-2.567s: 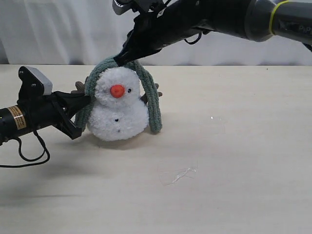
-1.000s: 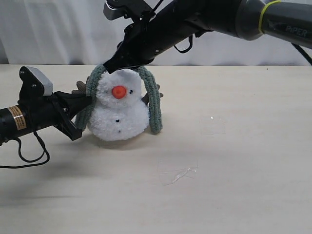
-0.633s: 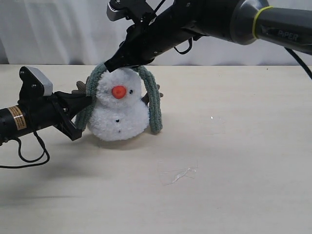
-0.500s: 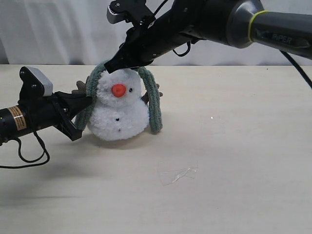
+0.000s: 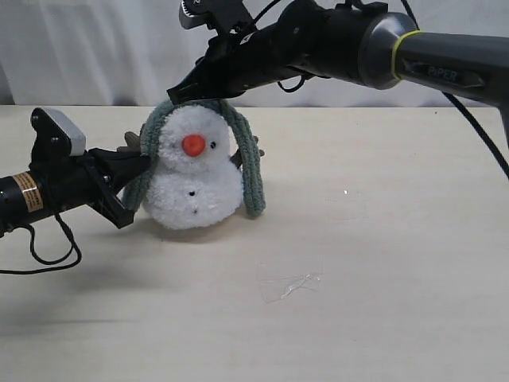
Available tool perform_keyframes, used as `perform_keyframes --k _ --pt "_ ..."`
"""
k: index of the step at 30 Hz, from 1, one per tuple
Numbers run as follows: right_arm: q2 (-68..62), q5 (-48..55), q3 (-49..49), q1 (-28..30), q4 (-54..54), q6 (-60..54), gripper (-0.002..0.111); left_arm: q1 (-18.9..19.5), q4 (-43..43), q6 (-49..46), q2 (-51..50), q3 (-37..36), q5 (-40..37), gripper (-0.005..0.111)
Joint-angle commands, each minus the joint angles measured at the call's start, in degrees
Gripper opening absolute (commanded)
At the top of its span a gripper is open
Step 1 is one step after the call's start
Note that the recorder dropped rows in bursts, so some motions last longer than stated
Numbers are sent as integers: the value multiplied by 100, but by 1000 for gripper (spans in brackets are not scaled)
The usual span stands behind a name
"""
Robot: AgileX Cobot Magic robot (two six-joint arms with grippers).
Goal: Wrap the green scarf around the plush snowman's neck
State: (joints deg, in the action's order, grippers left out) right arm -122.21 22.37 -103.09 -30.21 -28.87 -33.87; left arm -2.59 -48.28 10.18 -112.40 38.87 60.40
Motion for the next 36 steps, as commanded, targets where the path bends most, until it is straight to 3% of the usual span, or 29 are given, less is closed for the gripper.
perform_keyframes --k 1,4,6,11,22,28,36 --pt "11 281 -13 10 -297 -296 4 -12 523 51 4 20 112 0" --pt "11 398 -13 10 -309 -350 4 -12 545 247 4 31 -60 0" --pt "11 424 -13 10 -325 -350 4 -12 417 870 4 169 -360 0" --pt "22 535 -13 10 -366 -354 4 -12 -754 2086 4 708 -1053 0" --pt "228 937 -13 10 -880 -1051 4 -12 -648 2508 4 1215 -1148 0" --pt "269 592 -13 10 -986 -1423 4 -12 -593 2612 4 1226 -1454 0" --pt "201 901 -13 -222 -1272 -2185 4 -12 -715 2612 4 1226 -1364 0"
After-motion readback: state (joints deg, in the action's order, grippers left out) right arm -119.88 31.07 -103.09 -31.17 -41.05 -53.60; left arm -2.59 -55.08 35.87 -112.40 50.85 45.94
